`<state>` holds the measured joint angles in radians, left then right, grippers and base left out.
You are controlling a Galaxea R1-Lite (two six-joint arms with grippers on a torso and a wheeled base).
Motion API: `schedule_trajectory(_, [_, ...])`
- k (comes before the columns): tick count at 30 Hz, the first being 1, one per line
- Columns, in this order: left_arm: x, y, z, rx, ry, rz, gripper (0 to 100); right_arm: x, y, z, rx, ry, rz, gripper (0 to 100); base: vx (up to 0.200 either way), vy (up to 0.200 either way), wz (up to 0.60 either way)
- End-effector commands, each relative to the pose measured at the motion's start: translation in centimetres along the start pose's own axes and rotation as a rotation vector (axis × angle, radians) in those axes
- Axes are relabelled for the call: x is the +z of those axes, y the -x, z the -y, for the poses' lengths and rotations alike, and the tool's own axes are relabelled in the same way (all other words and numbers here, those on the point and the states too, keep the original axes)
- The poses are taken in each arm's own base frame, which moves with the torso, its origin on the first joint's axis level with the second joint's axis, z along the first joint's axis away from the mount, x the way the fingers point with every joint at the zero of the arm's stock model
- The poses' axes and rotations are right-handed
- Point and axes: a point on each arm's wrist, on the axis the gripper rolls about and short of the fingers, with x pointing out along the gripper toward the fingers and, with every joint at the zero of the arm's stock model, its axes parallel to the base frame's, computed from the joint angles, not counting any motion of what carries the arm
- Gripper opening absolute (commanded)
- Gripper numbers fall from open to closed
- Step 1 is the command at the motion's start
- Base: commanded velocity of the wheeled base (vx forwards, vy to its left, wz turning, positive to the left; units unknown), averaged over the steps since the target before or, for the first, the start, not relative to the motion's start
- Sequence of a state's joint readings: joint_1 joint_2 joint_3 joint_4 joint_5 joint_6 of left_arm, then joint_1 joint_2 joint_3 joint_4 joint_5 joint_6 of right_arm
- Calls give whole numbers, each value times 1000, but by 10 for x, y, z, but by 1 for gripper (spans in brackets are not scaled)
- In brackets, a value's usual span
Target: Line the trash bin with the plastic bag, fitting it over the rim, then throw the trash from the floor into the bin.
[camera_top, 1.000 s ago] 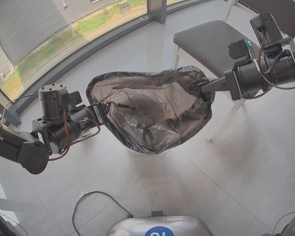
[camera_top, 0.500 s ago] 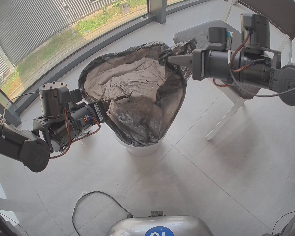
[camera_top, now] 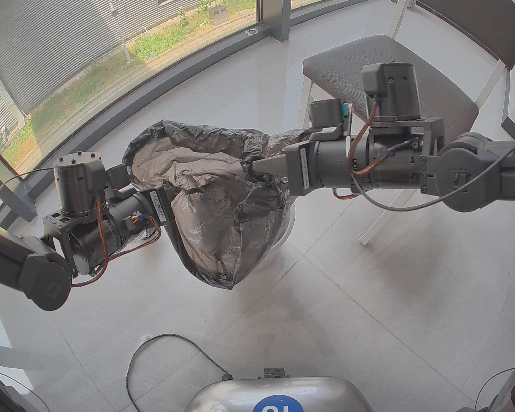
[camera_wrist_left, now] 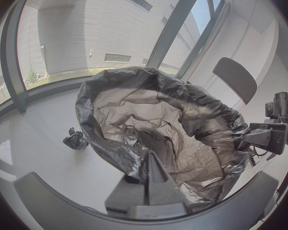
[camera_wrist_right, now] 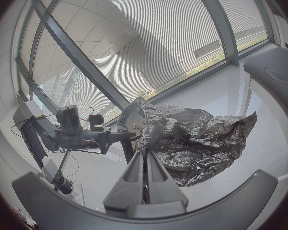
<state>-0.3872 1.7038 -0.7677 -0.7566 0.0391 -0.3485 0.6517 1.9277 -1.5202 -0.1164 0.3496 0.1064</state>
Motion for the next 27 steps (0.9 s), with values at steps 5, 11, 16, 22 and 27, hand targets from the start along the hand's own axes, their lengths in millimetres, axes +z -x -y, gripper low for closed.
schedule_trajectory(5, [4, 9, -8, 18, 0, 11, 0, -22, -34, 16, 6, -29, -63, 0, 0, 0, 0])
schedule_trajectory(11, [4, 7, -8, 20, 1, 12, 0, -21, -45, 25, 29, -38, -53, 0, 0, 0, 0])
schedule_trajectory(16, [6, 1, -7, 17, 1, 18, 0, -20, -56, 37, 48, -41, -42, 0, 0, 0, 0])
schedule_trajectory(22, [8, -8, -6, 15, -1, 23, 0, -28, -71, 54, 57, -61, -53, 0, 0, 0, 0])
schedule_trajectory(27, [9, -15, -6, 14, -6, 24, 0, -34, -82, 61, 63, -118, -57, 0, 0, 0, 0])
